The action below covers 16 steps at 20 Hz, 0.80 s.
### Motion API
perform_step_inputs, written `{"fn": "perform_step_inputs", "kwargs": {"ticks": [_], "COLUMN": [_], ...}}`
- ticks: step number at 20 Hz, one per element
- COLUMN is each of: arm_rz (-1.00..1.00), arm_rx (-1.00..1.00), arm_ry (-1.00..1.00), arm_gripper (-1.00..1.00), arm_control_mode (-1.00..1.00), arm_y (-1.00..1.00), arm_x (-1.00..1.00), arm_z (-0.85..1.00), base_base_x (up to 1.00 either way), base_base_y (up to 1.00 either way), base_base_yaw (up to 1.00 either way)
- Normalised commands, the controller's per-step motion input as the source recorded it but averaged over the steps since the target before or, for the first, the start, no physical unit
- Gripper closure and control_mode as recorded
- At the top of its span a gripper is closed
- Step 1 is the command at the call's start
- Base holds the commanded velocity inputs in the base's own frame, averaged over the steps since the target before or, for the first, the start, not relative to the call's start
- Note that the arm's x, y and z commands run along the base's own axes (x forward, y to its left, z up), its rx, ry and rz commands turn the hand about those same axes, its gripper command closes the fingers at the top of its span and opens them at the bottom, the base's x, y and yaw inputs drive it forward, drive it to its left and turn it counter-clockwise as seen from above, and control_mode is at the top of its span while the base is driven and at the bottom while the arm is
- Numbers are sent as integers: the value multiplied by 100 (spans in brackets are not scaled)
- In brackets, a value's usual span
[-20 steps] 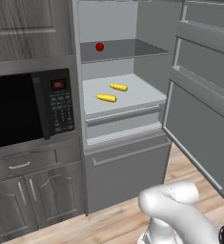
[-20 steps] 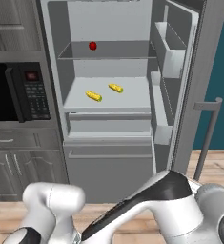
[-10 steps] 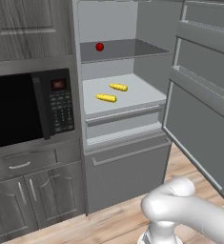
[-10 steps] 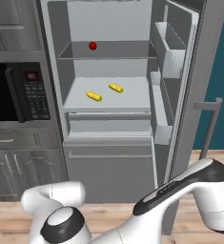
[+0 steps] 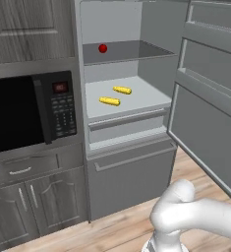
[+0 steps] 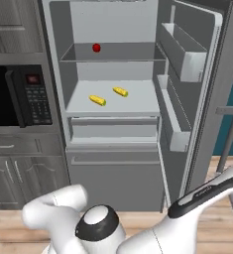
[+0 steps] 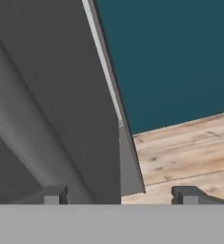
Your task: Place the corn in the correct fridge rack based on whether it is a fruit or vegetable. Finally, close the fridge door.
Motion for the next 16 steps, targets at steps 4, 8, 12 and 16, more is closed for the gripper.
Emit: {"fn": "perform_step_inputs", "kwargs": {"ticks": [4,8,12,16], "arm_rz": [18,10,8,2], "arm_rx": [-3,-6,-7,-9], "arm_ry": [-17,-14,-13,-16], "arm_gripper": [-100,-100,-100,-100], "arm_control_mode": [-100,-100,-100,-100], "arm_y": [100,100,100,100], "arm_x": [-2,0,0,-1], "arm_z": [0,0,0,0], "base_base_x": [0,0,0,0], "base_base_y": [0,0,0,0], "base_base_yaw": [0,0,0,0]}}
